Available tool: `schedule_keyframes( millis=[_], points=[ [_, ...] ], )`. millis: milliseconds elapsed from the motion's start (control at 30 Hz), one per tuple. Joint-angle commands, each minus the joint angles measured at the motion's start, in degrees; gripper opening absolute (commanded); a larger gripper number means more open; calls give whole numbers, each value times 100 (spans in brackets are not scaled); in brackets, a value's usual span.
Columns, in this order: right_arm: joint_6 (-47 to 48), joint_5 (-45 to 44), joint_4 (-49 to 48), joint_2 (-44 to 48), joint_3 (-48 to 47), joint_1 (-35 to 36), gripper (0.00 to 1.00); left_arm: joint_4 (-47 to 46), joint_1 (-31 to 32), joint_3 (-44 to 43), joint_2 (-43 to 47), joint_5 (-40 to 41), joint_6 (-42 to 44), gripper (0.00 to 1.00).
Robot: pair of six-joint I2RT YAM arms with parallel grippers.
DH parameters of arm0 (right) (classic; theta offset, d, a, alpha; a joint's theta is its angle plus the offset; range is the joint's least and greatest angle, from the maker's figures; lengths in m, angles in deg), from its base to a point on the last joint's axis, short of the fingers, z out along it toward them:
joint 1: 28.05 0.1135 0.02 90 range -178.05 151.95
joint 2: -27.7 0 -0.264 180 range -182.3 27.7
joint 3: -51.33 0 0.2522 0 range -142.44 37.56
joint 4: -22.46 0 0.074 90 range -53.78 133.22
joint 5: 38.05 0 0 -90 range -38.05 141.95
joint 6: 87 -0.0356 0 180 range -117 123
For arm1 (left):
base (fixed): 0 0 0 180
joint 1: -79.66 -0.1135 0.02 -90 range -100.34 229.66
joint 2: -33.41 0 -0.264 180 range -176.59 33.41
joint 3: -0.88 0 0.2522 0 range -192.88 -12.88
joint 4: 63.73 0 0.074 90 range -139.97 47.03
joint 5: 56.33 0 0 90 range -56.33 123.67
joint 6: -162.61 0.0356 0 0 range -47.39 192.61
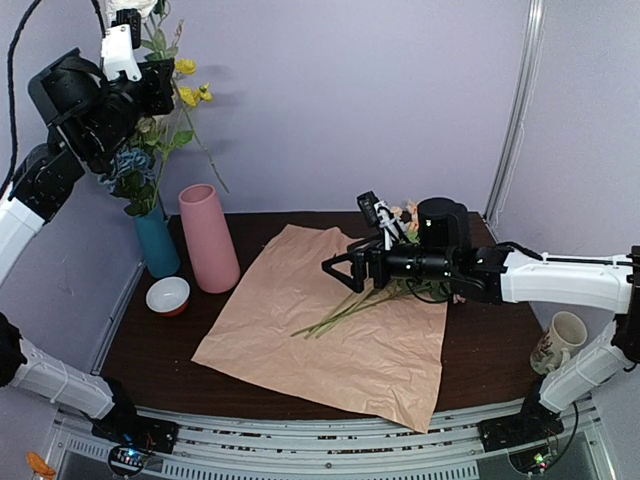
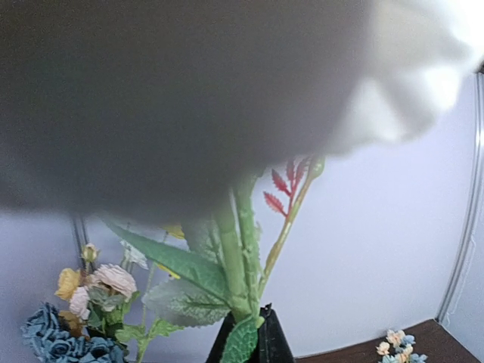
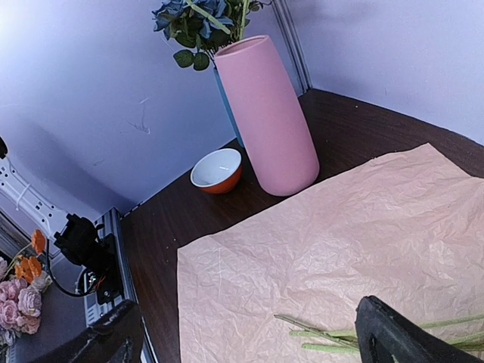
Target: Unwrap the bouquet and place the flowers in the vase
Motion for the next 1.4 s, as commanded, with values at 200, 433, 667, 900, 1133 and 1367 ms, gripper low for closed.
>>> schedule_keyframes(
  millis=[200, 433, 667, 900, 1133, 1367],
  points=[
    [-218, 15, -282, -106, 135, 12, 98, -970, -478, 382, 241, 791, 782, 0],
    [-263, 36, -284, -51, 225, 13, 97, -828, -1070, 398, -85, 334, 334, 0],
    [-264, -46, -251, 20, 330, 12, 97, -671, -1750, 653, -385, -384, -463, 0],
    [-263, -120, -177, 20, 402, 14, 97, -618, -2366, 1137, -723, -1305, -1357, 0],
    [-272, -174, -141, 20, 439, 14, 96, -476, -2450, 1326, -1295, -1594, -1714, 0],
    [-254, -253, -65, 24, 484, 10, 96, -341, -2478, 1503, -1542, -1597, -1964, 5]
  ],
)
